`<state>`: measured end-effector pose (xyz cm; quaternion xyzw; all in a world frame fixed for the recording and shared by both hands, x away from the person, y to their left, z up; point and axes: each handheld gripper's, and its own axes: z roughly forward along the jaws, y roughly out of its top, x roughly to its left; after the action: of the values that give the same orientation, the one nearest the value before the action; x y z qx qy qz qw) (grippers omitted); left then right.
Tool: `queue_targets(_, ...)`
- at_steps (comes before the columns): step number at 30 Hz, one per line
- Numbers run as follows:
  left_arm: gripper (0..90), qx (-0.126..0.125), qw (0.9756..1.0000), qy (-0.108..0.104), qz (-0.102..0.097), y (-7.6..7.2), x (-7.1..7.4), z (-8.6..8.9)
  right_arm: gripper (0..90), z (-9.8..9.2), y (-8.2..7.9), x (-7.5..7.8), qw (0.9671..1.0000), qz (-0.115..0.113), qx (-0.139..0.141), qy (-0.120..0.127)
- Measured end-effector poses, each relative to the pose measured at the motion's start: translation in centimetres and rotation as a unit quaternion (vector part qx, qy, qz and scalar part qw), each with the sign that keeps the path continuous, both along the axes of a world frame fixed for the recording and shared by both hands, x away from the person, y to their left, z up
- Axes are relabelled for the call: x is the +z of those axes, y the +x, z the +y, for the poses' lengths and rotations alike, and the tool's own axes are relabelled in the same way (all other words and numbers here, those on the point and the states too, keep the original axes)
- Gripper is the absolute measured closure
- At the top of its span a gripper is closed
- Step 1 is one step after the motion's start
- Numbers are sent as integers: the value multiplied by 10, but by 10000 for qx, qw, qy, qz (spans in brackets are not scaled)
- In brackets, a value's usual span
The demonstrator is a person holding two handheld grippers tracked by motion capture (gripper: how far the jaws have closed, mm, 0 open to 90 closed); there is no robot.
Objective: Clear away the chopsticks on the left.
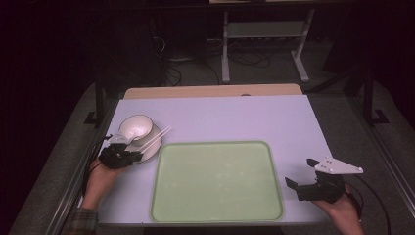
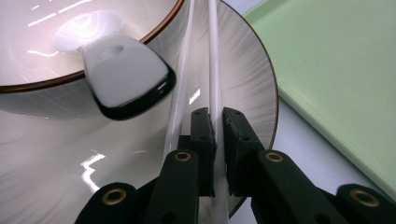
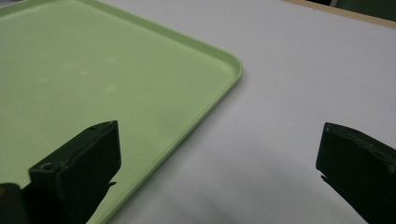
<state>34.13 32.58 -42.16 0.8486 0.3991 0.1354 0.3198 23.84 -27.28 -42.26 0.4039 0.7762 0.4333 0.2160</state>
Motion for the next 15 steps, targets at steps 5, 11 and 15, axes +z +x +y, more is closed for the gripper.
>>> queue_targets(5,828,2,10000,95,29,1,-2,-3,0,0,0,0,10000,4,-13,7)
queue_targets(11,833,-5,9999,109,38,1,-2,-4,0,0,0,0,10000,4,-15,9)
queue_targets(15,835,5,9999,93,38,1,-2,-4,0,-1,0,0,10000,6,-19,8)
